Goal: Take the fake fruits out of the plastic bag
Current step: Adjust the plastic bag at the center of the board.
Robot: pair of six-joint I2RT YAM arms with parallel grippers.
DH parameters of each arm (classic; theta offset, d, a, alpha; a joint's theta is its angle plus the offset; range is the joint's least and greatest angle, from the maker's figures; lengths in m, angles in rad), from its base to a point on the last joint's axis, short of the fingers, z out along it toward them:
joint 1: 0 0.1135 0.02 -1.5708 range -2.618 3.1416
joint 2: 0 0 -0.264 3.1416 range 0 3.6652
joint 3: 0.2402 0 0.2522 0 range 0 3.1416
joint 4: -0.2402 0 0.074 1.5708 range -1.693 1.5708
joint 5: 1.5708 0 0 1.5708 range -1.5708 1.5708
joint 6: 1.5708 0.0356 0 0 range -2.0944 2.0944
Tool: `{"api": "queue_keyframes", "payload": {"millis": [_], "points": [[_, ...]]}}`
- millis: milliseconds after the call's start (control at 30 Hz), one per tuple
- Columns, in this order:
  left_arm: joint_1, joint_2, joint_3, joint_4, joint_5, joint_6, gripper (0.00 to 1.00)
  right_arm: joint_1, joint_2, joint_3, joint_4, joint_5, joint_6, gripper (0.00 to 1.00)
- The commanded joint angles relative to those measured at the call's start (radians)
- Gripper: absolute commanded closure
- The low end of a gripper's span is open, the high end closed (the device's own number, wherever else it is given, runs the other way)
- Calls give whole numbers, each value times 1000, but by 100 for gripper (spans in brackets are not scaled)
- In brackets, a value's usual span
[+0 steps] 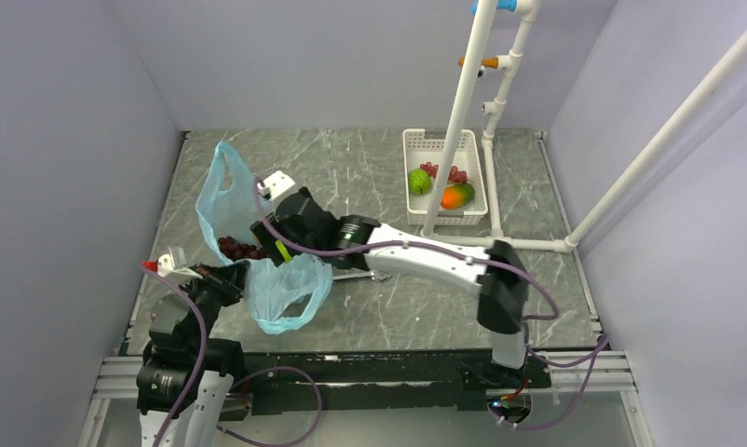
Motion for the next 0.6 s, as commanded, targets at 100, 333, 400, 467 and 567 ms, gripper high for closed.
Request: {"api": "queue_keyframes", "payload": {"millis": [100,333,400,467,567], "points": [[5,36,57,-95,-2,-2,100,-7,105,77,41,316,-163,43],[5,106,112,-179,32,2,100,-88,52,-16,211,339,-242,100],[5,92,95,-168,61,-8,100,-125,56,8,225,256,-286,100],[5,73,77,-147,85,-28,100,-159,77,56,212,199,-302,100],[5,76,66,-103,119,-53,100,-186,125,152,172,170,-333,100]]}}
